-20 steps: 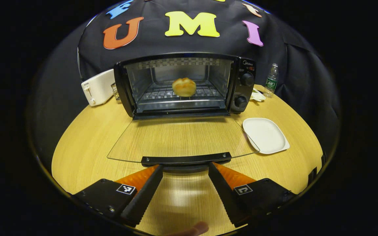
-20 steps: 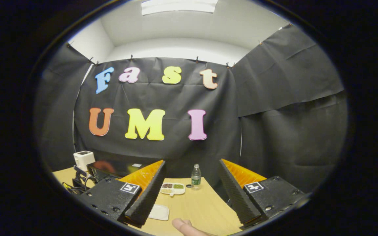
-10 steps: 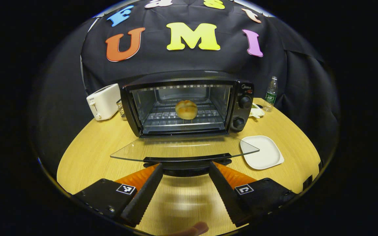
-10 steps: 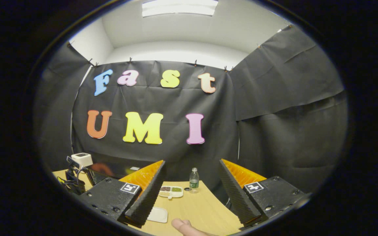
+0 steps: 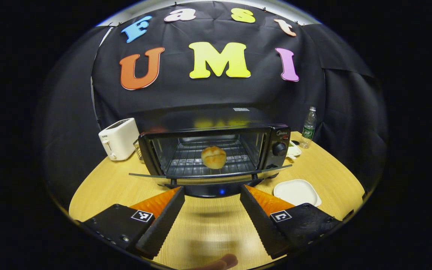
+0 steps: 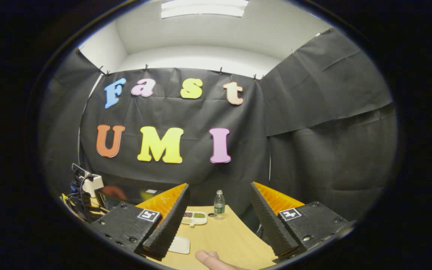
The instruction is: Open the electric oven with the left hand, put the food in, and close the electric oven.
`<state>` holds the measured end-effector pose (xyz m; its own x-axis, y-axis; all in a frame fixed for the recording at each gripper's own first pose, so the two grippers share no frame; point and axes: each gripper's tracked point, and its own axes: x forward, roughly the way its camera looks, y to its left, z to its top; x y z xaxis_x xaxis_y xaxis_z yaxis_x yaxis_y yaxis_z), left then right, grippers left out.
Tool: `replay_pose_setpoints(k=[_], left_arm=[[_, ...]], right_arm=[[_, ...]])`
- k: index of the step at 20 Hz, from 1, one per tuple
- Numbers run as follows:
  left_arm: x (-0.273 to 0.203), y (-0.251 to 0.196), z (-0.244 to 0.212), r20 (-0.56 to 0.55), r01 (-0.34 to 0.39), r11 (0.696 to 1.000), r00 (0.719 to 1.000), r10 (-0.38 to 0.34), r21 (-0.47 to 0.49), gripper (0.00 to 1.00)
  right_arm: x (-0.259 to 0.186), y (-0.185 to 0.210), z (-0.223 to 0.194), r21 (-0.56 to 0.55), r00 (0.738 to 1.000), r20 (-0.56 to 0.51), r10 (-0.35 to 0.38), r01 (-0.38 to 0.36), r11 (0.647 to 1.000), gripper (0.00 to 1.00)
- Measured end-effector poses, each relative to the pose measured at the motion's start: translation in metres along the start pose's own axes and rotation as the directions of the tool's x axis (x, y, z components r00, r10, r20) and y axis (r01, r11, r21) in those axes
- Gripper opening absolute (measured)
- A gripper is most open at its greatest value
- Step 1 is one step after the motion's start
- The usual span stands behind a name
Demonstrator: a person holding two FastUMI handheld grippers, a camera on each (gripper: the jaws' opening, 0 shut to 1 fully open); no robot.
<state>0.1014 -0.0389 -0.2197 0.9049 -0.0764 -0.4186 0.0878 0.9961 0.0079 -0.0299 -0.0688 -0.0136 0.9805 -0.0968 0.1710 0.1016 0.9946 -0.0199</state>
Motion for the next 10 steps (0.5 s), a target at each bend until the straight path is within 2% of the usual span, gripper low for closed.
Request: replay_pose_setpoints(k=[3, 9, 10], left_arm=[[0.005, 0.008, 0.012, 0.033, -0.022, 1.0, 0.999, 0.022, -0.003, 0.97], [-0.027, 0.013, 0.029, 0.092, -0.017, 1.0, 0.996, 0.018, -0.016, 0.97], [-0.034, 0.015, 0.032, 0.105, -0.021, 1.0, 0.994, 0.023, -0.019, 0.97]], right_arm=[[-0.003, 0.002, 0.003, -0.004, 1.0, 0.002, -0.004, 0.004, 1.0, 0.94], [-0.011, 0.007, 0.01, -0.011, 1.0, 0.014, -0.002, 0.002, 1.0, 0.94], [-0.014, 0.009, 0.011, -0.011, 1.0, 0.013, 0.001, 0.0, 1.0, 1.0]])
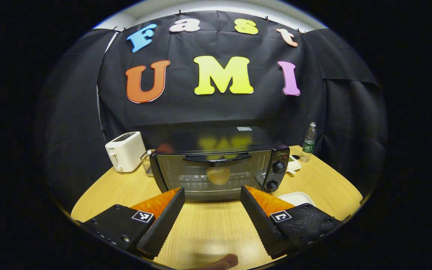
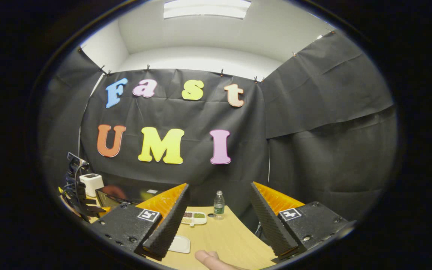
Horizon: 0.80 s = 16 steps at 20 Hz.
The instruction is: Open the electric oven with the left hand, put the food in, and close the electric oven.
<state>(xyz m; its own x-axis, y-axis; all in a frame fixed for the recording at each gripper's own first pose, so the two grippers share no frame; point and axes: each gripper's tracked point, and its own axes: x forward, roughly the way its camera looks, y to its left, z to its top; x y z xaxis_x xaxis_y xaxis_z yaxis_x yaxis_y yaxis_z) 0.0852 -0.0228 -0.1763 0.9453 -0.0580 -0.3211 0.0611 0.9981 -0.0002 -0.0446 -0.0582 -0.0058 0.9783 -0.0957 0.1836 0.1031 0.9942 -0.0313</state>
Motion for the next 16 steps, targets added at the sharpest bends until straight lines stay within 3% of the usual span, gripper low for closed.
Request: replay_pose_setpoints(k=[1, 2, 4, 7, 8, 14, 15, 16], left_arm=[[-0.007, 0.003, 0.005, 0.007, -0.012, 1.0, 1.0, 0.012, -0.006, 0.97], [-0.015, 0.007, 0.009, 0.017, -0.023, 1.0, 1.0, 0.023, -0.009, 0.97], [-0.032, 0.012, 0.026, 0.061, -0.043, 0.999, 0.997, 0.043, -0.006, 0.97], [-0.062, 0.016, 0.052, 0.13, -0.065, 0.998, 0.989, 0.065, -0.007, 0.97], [-0.073, 0.017, 0.059, 0.148, -0.066, 0.998, 0.987, 0.068, -0.017, 0.97], [-0.144, 0.017, 0.104, 0.275, -0.087, 0.995, 0.957, 0.096, -0.046, 0.97], [-0.155, 0.014, 0.11, 0.292, -0.089, 0.995, 0.951, 0.098, -0.043, 0.97], [-0.165, 0.01, 0.115, 0.307, -0.086, 0.996, 0.947, 0.094, -0.04, 0.97]], right_arm=[[-0.002, 0.002, 0.002, 0.0, 1.0, 0.001, 0.004, -0.004, 1.0, 0.94], [-0.003, 0.003, 0.002, 0.0, 1.0, 0.0, 0.006, -0.006, 1.0, 1.0], [-0.007, 0.006, 0.005, 0.002, 1.0, 0.002, 0.009, -0.009, 1.0, 0.94], [-0.012, 0.009, 0.008, 0.007, 1.0, 0.002, 0.015, -0.015, 1.0, 0.95], [-0.012, 0.01, 0.008, 0.007, 1.0, 0.002, 0.017, -0.017, 1.0, 1.0], [-0.027, 0.008, 0.011, 0.011, 1.0, 0.001, 0.011, -0.011, 1.0, 1.0], [-0.03, 0.008, 0.011, 0.014, 1.0, -0.003, 0.015, -0.015, 1.0, 0.94], [-0.034, 0.009, 0.011, 0.017, 1.0, -0.007, 0.021, -0.021, 1.0, 1.0]])
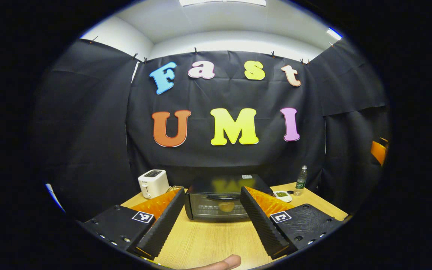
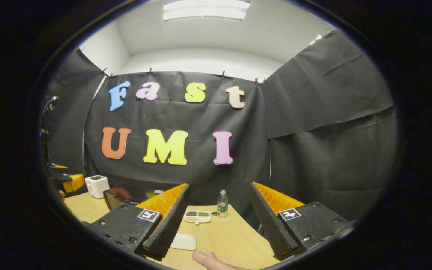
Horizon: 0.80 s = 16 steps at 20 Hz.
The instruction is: Open the electric oven with the left hand, put the food in, and close the electric oven.
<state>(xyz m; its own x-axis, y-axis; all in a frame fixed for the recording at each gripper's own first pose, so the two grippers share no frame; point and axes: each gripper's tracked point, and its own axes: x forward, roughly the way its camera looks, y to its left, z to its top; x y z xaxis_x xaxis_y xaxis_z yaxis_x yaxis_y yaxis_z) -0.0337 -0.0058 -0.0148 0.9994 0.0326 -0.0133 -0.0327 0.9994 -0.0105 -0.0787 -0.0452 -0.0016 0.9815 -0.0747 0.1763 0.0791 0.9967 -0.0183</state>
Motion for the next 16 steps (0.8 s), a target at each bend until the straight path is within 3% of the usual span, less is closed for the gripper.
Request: replay_pose_setpoints(k=[1, 4, 5, 7, 8, 9, 10, 11, 12, 14, 16], left_arm=[[-0.009, -0.004, 0.007, 0.018, 0.007, 1.0, 1.0, -0.007, 0.0, 0.96], [-0.033, -0.013, 0.017, 0.042, 0.021, 1.0, 0.999, -0.021, -0.001, 0.96], [-0.039, -0.015, 0.02, 0.053, 0.022, 1.0, 0.998, -0.022, -0.006, 0.96], [-0.05, -0.02, 0.019, 0.059, 0.028, 0.999, 0.998, -0.027, -0.016, 0.96], [-0.054, -0.022, 0.017, 0.065, 0.032, 0.999, 0.997, -0.03, -0.018, 0.96], [-0.057, -0.025, 0.016, 0.066, 0.036, 0.999, 0.997, -0.035, -0.015, 0.96], [-0.059, -0.025, 0.016, 0.068, 0.037, 0.999, 0.997, -0.036, -0.013, 0.96], [-0.062, -0.026, 0.018, 0.074, 0.038, 0.999, 0.997, -0.037, -0.013, 0.96], [-0.065, -0.026, 0.019, 0.079, 0.037, 0.999, 0.996, -0.036, -0.011, 0.96], [-0.068, -0.027, 0.017, 0.08, 0.034, 0.999, 0.996, -0.034, -0.004, 0.96], [-0.07, -0.029, 0.013, 0.073, 0.034, 0.999, 0.997, -0.034, 0.001, 0.96]], right_arm=[[-0.003, 0.0, 0.001, 0.002, 1.0, 0.002, 0.006, -0.006, 1.0, 0.94], [-0.011, -0.001, 0.005, -0.002, 1.0, 0.013, 0.016, -0.016, 1.0, 0.94], [-0.014, 0.0, 0.005, -0.003, 1.0, 0.017, 0.021, -0.021, 1.0, 1.0], [-0.019, 0.003, 0.004, 0.001, 0.999, 0.02, 0.037, -0.037, 0.999, 0.94], [-0.02, 0.004, 0.001, 0.006, 0.999, 0.011, 0.044, -0.044, 0.999, 1.0], [-0.022, 0.004, -0.002, 0.015, 0.999, 0.0, 0.05, -0.05, 0.999, 0.94], [-0.023, 0.006, -0.002, 0.023, 0.998, -0.001, 0.06, -0.06, 0.998, 1.0], [-0.024, 0.007, -0.002, 0.025, 0.998, -0.004, 0.064, -0.064, 0.998, 0.95], [-0.025, 0.005, -0.004, 0.022, 0.998, -0.004, 0.066, -0.066, 0.998, 1.0], [-0.027, 0.004, -0.005, 0.022, 0.998, -0.006, 0.068, -0.068, 0.997, 1.0], [-0.027, 0.004, -0.01, 0.027, 0.997, -0.02, 0.072, -0.072, 0.997, 0.94]])
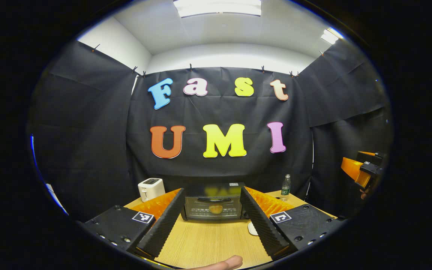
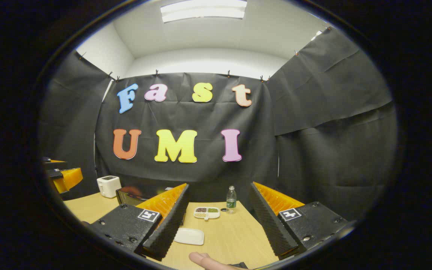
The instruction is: Open the electric oven with the left hand, put the food in, and close the electric oven.
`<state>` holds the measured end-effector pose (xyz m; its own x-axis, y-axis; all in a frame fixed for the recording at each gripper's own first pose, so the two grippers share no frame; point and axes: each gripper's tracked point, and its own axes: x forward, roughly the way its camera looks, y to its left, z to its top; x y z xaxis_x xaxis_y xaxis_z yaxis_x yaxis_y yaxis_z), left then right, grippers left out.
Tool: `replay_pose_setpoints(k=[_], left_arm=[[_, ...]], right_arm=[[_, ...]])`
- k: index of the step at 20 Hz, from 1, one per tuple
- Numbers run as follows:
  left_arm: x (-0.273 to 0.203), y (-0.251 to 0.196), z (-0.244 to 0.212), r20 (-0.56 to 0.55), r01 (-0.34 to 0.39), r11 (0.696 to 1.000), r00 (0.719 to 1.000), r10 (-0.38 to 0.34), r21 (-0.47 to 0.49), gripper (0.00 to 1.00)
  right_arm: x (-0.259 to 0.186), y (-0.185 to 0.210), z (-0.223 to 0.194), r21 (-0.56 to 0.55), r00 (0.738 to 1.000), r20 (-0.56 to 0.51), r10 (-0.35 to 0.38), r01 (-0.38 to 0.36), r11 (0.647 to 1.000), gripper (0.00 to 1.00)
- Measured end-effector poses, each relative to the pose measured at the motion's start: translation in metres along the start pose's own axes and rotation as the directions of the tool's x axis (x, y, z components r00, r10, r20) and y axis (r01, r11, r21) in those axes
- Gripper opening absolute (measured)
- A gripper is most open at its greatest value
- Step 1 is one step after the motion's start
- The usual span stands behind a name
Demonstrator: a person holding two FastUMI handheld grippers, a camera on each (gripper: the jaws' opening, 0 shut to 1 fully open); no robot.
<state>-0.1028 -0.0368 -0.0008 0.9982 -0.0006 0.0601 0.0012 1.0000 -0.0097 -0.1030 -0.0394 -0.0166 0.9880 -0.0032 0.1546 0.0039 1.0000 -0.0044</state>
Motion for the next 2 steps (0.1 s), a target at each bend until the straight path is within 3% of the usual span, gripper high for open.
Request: replay_pose_setpoints(k=[2], left_arm=[[-0.0007, -0.0009, -0.0019, -0.006, 0.0, 1.0, 1.0, 0.0, 0.003, 0.96]], right_arm=[[0.0015, 0.0001, -0.0046, 0.002, 1.0, -0.015, 0.002, -0.002, 1.0, 1.0]])
